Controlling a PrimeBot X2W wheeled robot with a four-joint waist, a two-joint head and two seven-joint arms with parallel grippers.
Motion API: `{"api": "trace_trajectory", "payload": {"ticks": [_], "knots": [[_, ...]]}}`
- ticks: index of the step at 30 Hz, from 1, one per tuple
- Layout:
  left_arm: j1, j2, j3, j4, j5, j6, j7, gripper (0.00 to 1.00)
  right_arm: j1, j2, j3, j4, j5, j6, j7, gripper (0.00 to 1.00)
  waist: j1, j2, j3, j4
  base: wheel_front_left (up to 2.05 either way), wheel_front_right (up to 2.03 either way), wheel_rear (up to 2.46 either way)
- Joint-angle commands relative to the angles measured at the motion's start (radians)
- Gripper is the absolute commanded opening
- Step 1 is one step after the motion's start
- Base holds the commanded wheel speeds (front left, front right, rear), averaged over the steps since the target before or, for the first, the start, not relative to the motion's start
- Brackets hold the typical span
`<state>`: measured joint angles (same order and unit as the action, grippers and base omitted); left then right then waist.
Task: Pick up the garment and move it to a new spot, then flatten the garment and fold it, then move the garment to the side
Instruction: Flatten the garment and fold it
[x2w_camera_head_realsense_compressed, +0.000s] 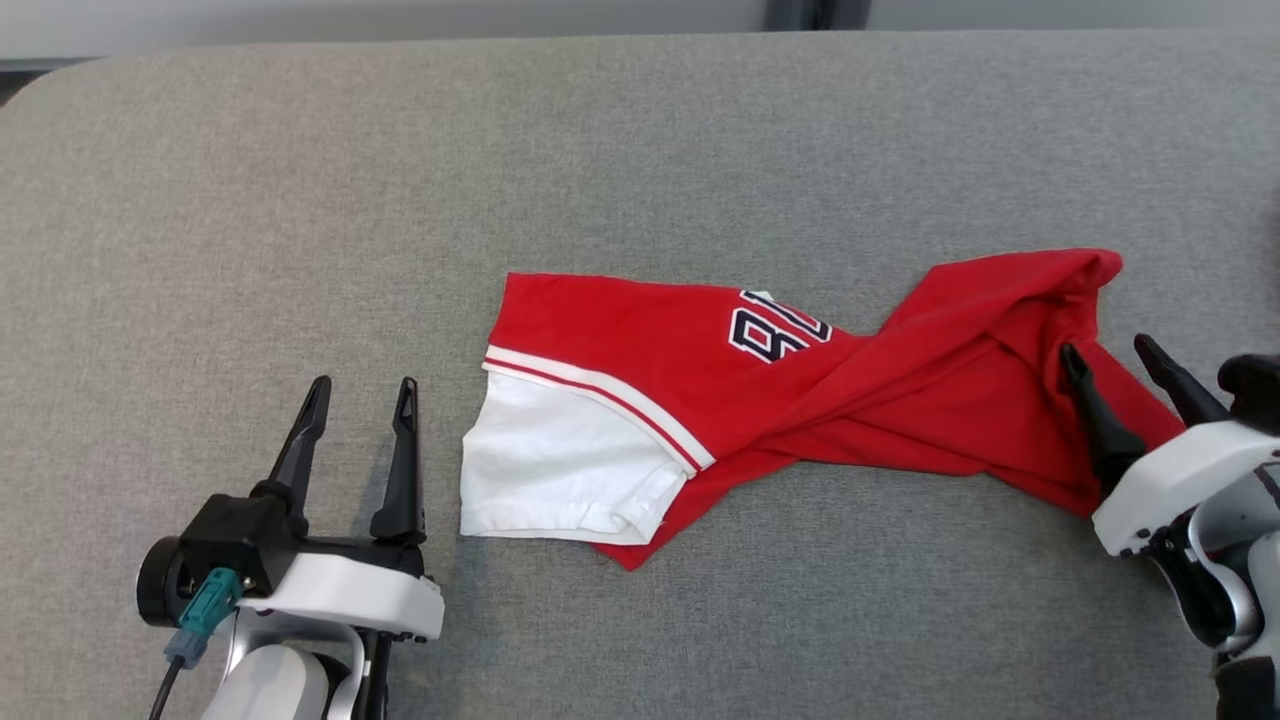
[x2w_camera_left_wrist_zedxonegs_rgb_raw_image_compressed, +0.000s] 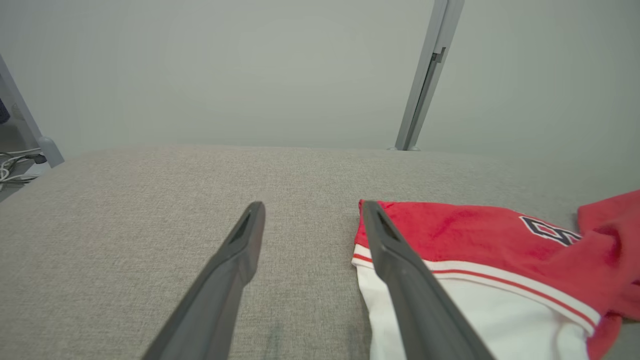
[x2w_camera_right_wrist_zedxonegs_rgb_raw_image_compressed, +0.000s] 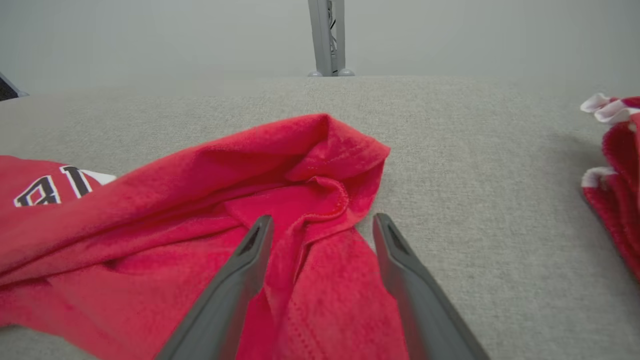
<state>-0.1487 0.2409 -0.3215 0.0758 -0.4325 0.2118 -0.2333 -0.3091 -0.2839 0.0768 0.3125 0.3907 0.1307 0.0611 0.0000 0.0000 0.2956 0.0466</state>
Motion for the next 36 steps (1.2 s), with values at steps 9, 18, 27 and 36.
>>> {"api": "trace_trajectory", "payload": {"ticks": [9, 18, 27, 36], "knots": [[-0.056, -0.023, 0.001, 0.043, 0.01, -0.02, -0.023, 1.0, -0.149, -0.057, 0.104, 0.181, 0.033, 0.0, 0.009, 0.44, 0.0, 0.0, 0.051, 0.034, 0.0, 0.0, 0.0], [-0.053, -0.022, 0.014, 0.059, 0.016, -0.029, -0.031, 1.0, -0.137, -0.065, 0.114, 0.184, 0.08, 0.0, -0.055, 0.0, 0.0, 0.0, 0.035, -0.003, 0.0, 0.0, 0.0], [-0.029, -0.012, 0.028, 0.054, 0.021, -0.027, -0.032, 1.0, -0.019, -0.042, 0.122, -0.081, 0.111, 0.0, -0.089, 0.0, 0.0, 0.0, 0.004, -0.054, 0.0, 0.0, 0.0], [-0.025, -0.006, 0.026, 0.049, 0.018, -0.025, -0.032, 1.0, 0.113, -0.014, 0.064, -0.387, 0.117, 0.0, -0.015, 0.0, 0.0, 0.0, -0.006, -0.086, 0.0, 0.0, 0.0]]}}
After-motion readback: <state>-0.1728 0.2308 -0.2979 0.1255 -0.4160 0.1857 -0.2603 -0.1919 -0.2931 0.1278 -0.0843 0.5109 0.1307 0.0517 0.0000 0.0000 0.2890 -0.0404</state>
